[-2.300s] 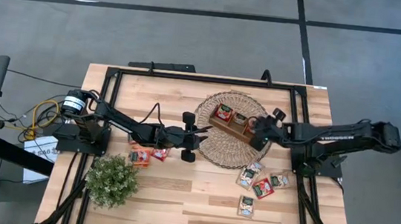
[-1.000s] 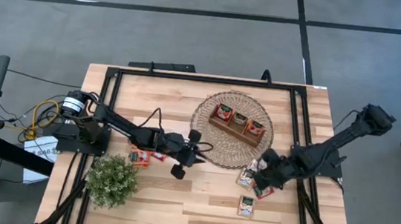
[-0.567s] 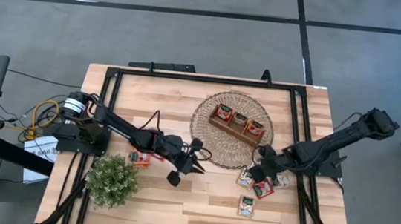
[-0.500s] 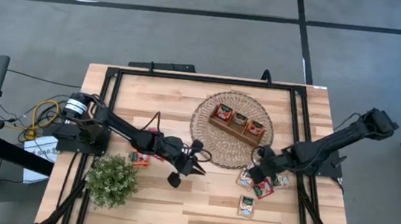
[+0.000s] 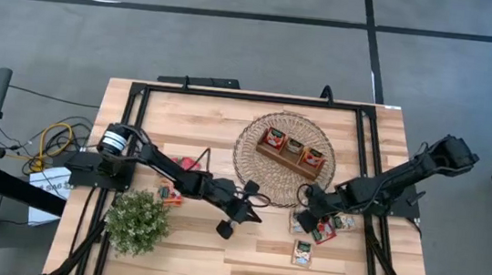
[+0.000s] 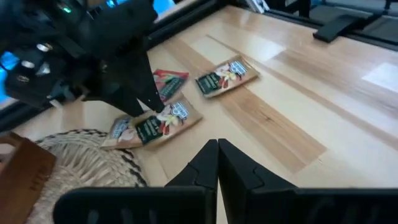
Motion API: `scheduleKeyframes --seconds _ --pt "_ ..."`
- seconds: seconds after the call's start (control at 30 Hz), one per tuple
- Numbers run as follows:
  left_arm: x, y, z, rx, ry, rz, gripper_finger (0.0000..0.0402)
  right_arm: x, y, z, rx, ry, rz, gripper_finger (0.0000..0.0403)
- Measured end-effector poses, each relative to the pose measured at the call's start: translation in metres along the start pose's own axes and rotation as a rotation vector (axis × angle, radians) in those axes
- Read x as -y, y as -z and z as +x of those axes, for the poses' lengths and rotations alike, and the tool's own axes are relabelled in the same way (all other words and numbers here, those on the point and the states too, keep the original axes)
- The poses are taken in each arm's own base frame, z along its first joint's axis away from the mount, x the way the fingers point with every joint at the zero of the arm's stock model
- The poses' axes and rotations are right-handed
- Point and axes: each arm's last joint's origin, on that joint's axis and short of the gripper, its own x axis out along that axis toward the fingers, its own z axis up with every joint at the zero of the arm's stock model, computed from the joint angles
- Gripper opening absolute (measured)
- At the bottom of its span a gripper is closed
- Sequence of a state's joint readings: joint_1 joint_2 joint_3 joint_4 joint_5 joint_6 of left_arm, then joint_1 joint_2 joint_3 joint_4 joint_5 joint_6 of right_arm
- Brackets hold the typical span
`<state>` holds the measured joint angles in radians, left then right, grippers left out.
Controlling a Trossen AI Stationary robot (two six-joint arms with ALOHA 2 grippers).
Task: Pick & Place Tea
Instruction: Put the brown tea bag into the middle section of the wooden organizer
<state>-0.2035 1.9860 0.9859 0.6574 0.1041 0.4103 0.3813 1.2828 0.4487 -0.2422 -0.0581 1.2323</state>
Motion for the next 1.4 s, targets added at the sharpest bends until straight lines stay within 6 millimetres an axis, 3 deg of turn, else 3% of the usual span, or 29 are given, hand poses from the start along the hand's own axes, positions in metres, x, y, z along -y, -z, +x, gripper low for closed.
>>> scheduleKeyframes --seconds 0.17,0.5,0.63,0.77,0.97,1.2,1.4 --pt "-0.001 0.0 0.005 -0.027 0.0 -0.003 0.0 -0.003 -0.002 0.0 0.01 -0.041 -0.04 0.0181" --pt "-0.003 0.002 0.004 -0.043 -0.01 -0.035 0.0 -0.003 -0.004 0.007 0.042 -0.014 -0.105 0.0057" --pt "-0.003 0.003 0.007 -0.008 -0.001 -0.089 0.0 -0.008 -0.008 0.006 0.058 -0.078 -0.158 0.0062" --pt "-0.004 0.003 0.009 0.003 -0.053 -0.125 0.0 -0.021 -0.011 -0.001 0.101 -0.162 -0.218 0.0102" --pt "-0.005 0.005 0.009 -0.021 -0.1 -0.167 0.0 -0.032 0.01 -0.002 0.059 -0.176 -0.347 0.0137" --pt "-0.005 0.009 0.009 -0.077 -0.156 -0.238 0.0 -0.03 0.025 0.021 0.027 -0.07 -0.357 0.0065" --pt "-0.004 0.024 0.007 -0.234 -0.237 -0.349 0.0 -0.056 0.015 0.041 0.044 -0.04 -0.44 0.0005"
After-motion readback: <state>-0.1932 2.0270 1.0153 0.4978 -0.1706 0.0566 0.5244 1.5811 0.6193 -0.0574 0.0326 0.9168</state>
